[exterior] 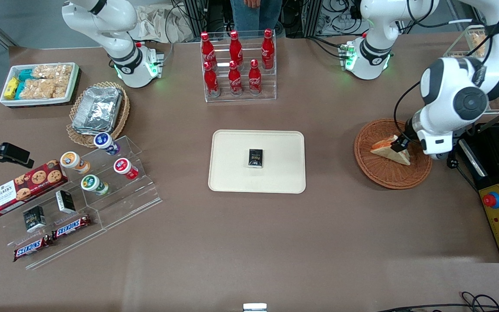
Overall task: Place sandwich from basket to tray
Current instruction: 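Lower the left gripper and close it on the wrapped sandwich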
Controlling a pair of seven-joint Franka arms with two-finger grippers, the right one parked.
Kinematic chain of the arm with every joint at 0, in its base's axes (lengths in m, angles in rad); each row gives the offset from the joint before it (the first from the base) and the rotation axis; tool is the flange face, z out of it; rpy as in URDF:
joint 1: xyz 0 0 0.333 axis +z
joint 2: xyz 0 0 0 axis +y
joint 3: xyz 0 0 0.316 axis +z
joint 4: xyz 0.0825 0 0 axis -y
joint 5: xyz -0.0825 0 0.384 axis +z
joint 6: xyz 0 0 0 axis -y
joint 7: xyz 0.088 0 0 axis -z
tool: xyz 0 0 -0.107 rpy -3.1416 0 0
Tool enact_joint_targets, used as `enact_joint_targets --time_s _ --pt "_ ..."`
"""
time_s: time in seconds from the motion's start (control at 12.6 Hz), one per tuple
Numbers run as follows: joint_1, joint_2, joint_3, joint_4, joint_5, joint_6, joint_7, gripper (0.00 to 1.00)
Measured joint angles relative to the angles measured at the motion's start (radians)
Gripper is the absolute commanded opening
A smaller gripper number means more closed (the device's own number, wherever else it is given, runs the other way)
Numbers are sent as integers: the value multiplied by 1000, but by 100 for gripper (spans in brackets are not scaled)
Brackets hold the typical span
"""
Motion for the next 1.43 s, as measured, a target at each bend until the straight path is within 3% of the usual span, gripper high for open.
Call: enact_joint_targets --time_s 0.4,0.79,1.03,1.11,1.43 --pt "21 13 1 -171 6 258 -13 100" --pt "62 26 3 -228 23 350 -14 97" --pt "77 76 3 -231 23 425 -14 33" --pt "79 88 3 -230 23 446 -14 0" --pt "80 100 -4 -222 24 473 -24 0"
